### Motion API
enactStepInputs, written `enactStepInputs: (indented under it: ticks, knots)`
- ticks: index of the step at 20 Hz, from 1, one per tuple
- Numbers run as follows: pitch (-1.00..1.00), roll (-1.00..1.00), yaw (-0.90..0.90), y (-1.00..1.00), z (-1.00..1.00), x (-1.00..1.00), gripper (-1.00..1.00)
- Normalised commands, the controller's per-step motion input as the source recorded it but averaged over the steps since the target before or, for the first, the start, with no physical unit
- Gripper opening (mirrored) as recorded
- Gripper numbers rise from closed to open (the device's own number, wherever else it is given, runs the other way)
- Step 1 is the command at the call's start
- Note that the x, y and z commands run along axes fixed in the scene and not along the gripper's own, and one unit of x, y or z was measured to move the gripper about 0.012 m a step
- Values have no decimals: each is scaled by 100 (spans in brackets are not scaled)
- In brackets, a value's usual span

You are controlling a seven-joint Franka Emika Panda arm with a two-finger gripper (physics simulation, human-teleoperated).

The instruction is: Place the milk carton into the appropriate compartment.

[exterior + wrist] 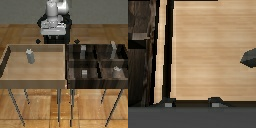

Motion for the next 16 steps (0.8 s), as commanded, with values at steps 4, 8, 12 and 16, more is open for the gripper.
enactStepInputs:
  ticks: [4, 8, 12, 16]
  knots:
    - [0, 0, 0, 0, 0, 0, 100]
    - [0, 0, 0, -50, 0, 0, 100]
    - [0, 0, 0, -100, 0, 0, 100]
    - [0, 0, 0, -100, 0, 0, 100]
